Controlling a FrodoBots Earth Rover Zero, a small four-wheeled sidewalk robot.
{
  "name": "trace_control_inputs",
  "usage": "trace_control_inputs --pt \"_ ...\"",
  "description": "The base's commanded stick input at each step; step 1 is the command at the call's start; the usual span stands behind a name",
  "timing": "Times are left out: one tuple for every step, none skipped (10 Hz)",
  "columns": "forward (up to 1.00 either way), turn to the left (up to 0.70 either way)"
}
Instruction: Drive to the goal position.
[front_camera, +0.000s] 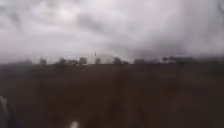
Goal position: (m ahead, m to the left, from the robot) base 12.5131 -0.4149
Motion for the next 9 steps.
trace_control_inputs --pt "0.7 0.0" --pt "0.7 0.0" --pt "0.7 -0.08" --pt "0.7 -0.27" --pt "0.7 -0.35" --pt "0.7 -0.35" --pt "0.7 -0.35" --pt "0.7 -0.35" --pt "0.7 -0.35"
